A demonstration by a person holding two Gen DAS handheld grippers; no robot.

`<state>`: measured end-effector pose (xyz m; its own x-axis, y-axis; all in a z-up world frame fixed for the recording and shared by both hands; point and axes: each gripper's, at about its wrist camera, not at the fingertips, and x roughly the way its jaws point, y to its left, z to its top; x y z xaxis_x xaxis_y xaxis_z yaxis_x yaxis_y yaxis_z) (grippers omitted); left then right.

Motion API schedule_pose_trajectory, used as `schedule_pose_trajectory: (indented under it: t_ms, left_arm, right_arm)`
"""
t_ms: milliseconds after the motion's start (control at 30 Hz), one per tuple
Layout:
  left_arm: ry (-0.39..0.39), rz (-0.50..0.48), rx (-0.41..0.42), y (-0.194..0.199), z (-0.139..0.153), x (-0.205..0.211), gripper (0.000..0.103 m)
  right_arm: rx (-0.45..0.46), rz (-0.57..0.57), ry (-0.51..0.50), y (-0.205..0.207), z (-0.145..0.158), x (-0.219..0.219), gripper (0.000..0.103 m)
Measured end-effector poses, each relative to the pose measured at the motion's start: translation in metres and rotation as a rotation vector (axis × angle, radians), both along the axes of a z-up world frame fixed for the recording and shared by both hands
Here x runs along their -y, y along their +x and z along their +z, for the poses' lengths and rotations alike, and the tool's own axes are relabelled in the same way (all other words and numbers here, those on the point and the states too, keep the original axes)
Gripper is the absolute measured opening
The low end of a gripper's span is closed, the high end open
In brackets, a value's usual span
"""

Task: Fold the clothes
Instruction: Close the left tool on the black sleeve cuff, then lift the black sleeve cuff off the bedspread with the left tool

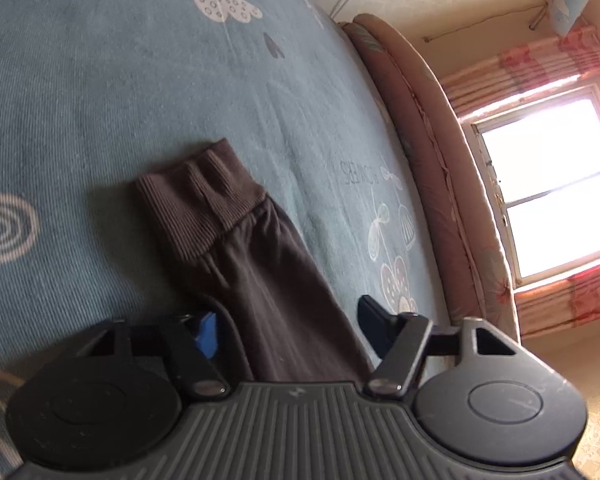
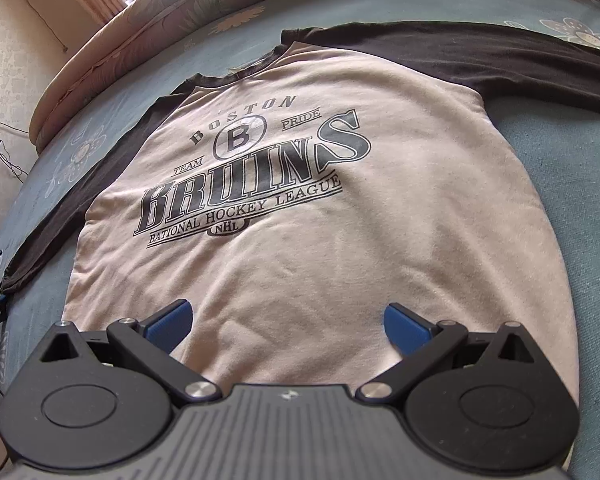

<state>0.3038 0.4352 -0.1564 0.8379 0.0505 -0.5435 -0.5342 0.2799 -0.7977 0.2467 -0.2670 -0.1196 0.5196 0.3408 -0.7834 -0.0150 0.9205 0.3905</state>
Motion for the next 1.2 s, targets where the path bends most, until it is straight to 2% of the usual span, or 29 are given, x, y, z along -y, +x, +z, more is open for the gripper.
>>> schedule_pose_trajectory:
  t_ms: [33,67,167,433,567,767,933,1000,1100,1200]
  left_arm:
    - [-0.031,0.022,0.008,-0.004,-0.004,-0.001,0.04]
    - [-0.07,0.045,0.018,-0.009,-0.01,-0.002,0.028]
    - [-0.151,0.045,0.06,-0.02,-0.032,-0.005,0.009]
    - [-0.168,-0.015,0.026,0.016,-0.03,-0.023,0.009]
    - [-0.191,-0.018,0.095,0.003,-0.039,-0.016,0.009]
    - [-0.104,-0.005,0.016,0.004,-0.027,-0.005,0.009]
    - [0.028,-0.021,-0.062,0.015,-0.005,0.007,0.005]
    - [-0.013,-0.005,-0.051,0.016,-0.006,0.006,0.006]
    - [-0.129,0.039,0.014,-0.003,-0.019,0.002,0.008]
    - [-0.212,0.077,0.082,-0.024,-0.036,0.002,0.01]
  right_arm:
    - [0.001,-0.001,0.0,0.0,0.0,0.0,0.103]
    - [0.001,-0.002,0.0,-0.001,0.0,0.001,0.103]
    - [-0.001,0.003,-0.014,-0.003,0.0,0.001,0.103]
    - [0.005,0.029,-0.091,0.001,-0.001,-0.011,0.103]
    - [0.013,0.036,-0.092,-0.001,-0.001,-0.01,0.103]
    - [0.012,0.029,-0.112,0.004,-0.002,-0.014,0.103]
    - [0.019,0.048,-0.138,0.0,-0.001,-0.016,0.103]
    - [0.021,0.059,-0.148,-0.001,-0.001,-0.017,0.103]
    - [0.023,0.061,-0.149,-0.003,-0.001,-0.016,0.103]
    - [0.024,0.063,-0.152,-0.003,-0.001,-0.017,0.103]
